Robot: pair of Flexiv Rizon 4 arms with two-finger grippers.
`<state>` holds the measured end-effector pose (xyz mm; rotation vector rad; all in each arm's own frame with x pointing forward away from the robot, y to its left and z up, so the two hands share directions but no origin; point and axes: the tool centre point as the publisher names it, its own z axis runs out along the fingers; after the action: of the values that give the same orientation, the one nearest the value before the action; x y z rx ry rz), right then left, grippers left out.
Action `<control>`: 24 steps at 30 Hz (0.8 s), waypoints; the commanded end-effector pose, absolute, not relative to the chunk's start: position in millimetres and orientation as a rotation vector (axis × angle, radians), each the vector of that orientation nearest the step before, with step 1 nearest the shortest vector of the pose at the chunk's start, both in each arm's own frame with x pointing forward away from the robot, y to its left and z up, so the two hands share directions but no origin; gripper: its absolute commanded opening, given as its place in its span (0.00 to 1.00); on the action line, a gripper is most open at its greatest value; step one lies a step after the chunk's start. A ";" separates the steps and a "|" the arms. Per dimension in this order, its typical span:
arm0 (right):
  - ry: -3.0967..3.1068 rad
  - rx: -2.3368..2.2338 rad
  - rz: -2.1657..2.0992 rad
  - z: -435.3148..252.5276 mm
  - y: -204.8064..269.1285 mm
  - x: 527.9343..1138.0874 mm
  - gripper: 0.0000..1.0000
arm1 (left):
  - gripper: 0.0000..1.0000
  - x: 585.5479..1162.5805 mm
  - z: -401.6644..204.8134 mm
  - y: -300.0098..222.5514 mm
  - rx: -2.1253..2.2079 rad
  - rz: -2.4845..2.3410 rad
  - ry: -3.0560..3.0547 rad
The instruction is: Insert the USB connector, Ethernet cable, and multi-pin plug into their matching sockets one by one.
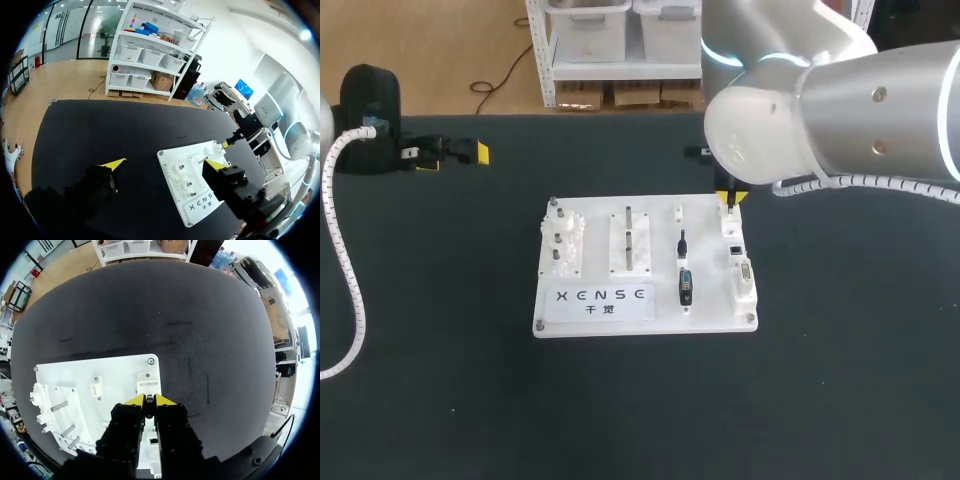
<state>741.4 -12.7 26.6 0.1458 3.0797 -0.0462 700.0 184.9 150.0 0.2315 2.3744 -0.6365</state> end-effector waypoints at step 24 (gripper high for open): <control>3.107 0.240 -0.019 6.1 -25.0 730.6 0.00 | 1.00 700.0 150.0 184.9 0.231 -0.636 2.374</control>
<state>737.1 -17.7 17.1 0.2342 3.1099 -0.0293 700.0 184.9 150.0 0.2315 2.3744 -0.6365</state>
